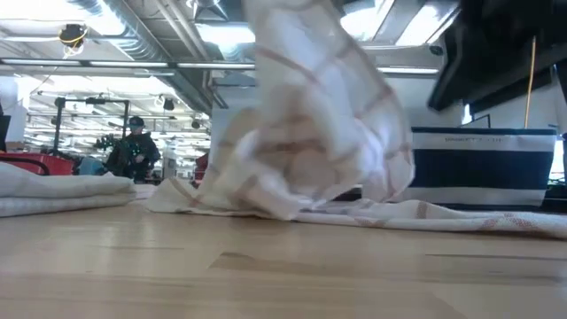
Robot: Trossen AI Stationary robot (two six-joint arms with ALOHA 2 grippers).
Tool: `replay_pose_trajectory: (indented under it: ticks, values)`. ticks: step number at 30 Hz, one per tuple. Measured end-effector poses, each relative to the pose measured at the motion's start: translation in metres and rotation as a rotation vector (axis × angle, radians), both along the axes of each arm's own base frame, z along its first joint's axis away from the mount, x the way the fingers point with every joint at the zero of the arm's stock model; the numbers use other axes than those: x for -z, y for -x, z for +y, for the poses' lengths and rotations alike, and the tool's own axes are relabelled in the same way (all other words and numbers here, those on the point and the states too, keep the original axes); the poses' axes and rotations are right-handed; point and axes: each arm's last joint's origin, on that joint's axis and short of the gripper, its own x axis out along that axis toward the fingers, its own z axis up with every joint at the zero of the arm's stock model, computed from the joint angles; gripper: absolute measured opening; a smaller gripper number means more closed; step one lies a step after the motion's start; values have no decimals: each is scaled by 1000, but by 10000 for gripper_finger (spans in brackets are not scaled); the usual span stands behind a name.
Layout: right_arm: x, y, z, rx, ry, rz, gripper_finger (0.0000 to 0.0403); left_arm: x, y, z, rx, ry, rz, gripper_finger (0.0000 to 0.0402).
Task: Fold towel
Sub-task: Fold the white squared towel
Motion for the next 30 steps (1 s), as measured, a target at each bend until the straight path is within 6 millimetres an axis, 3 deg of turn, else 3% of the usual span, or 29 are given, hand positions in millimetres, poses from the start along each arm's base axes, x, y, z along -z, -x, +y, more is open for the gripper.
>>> replay_pose_trajectory:
  ticks: [6, 11, 17, 23, 30]
  values:
    - [45, 8, -7, 21, -86, -120, 140, -7, 41, 4, -45, 150, 68, 5]
    - [67, 9, -12, -13, -150, -196, 140, 3, 55, 6, -171, 162, 187, 7]
    - [69, 9, -14, 7, -69, -261, 140, 9, 57, 8, -230, 154, 227, 14]
    - [64, -2, -13, 37, -127, -374, 140, 9, 56, 12, -246, 144, 225, 14]
    - [82, -16, -8, -172, -126, -282, 140, 9, 55, 15, -266, 138, 218, 15]
